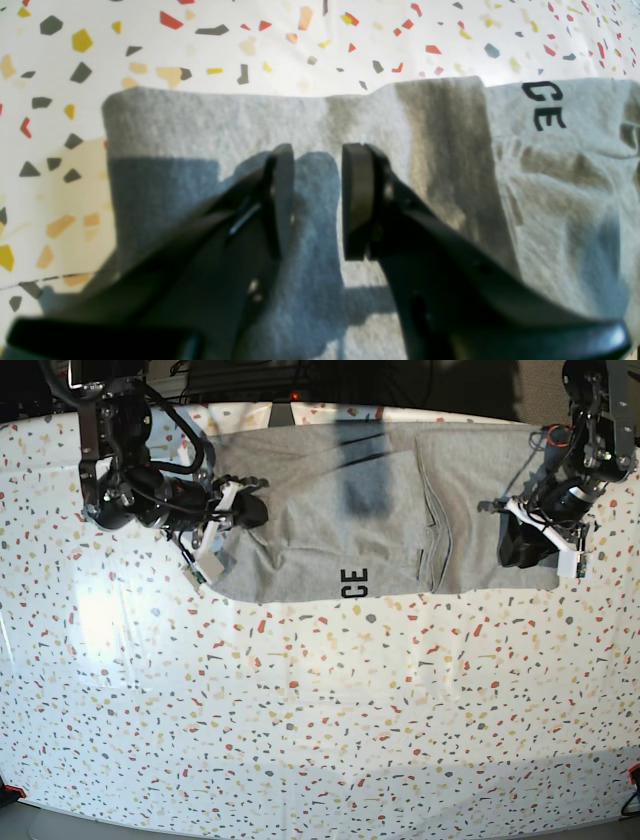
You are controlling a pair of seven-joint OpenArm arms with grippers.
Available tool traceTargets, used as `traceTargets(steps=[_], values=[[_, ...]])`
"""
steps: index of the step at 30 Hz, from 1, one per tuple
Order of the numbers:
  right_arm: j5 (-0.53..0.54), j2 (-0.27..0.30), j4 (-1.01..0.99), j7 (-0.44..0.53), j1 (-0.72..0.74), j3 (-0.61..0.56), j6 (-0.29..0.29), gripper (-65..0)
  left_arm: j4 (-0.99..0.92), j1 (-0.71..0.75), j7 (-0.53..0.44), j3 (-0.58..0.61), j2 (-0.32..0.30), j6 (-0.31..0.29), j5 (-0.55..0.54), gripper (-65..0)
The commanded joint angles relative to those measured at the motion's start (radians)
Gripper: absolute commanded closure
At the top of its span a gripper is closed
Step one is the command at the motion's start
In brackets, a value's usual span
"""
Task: Fold the T-shirt properly
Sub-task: 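Lift and fold the bundle over toward the left gripper with the right gripper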
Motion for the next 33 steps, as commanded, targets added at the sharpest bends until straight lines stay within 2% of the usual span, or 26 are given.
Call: traceTargets(steps=[1,6,10,13,18,21,25,30,33], values=[[0.023,0.009,0.013,0.035,0.014,0.014,0.008,0.0,0.017,-0.008,-0.023,-0.006,-0.01,-0.005,0.003,-16.6],[0.023,0.009,0.042,0.023,0.034,0.105,0.01,0.0,0.017,-0.005,-0.023,-0.006,-0.01,-0.005,0.1,-16.6],[0.027,0.01,0.095,-0.047,0.041,0.182,0.01,0.0,0.017,-0.005,-0.023,-0.006,-0.01,-0.005,0.114,-16.6],[0.056,0.012,0.149,-0.089,0.035,0.192,0.01,0.0,0.017,-0.005,-0.024,-0.006,-0.01,-0.005,0.129,-16.6],[0.17,0.005,0.265,-0.181,0.021,0.166,0.01,0.0,0.016,0.002,-0.017,-0.006,-0.01,-0.004,0.301,-16.6],[0.183,-0.018,0.318,-0.192,0.019,0.116,0.01,0.0,0.014,0.024,-0.021,-0.006,-0.01,-0.004,0.377,-16.6],[0.174,-0.071,0.332,-0.191,0.019,-0.004,0.01,0.0,0.014,0.065,-0.029,-0.006,-0.009,-0.001,0.463,-16.6],[0.082,-0.187,0.332,-0.14,0.023,-0.182,0.01,0.0,0.0,0.103,-0.093,-0.006,-0.008,-0.001,0.469,-16.6],[-0.019,-0.254,0.331,-0.109,0.028,-0.288,0.003,0.0,-0.044,0.105,-0.138,-0.004,0.0,-0.001,0.469,-16.6]])
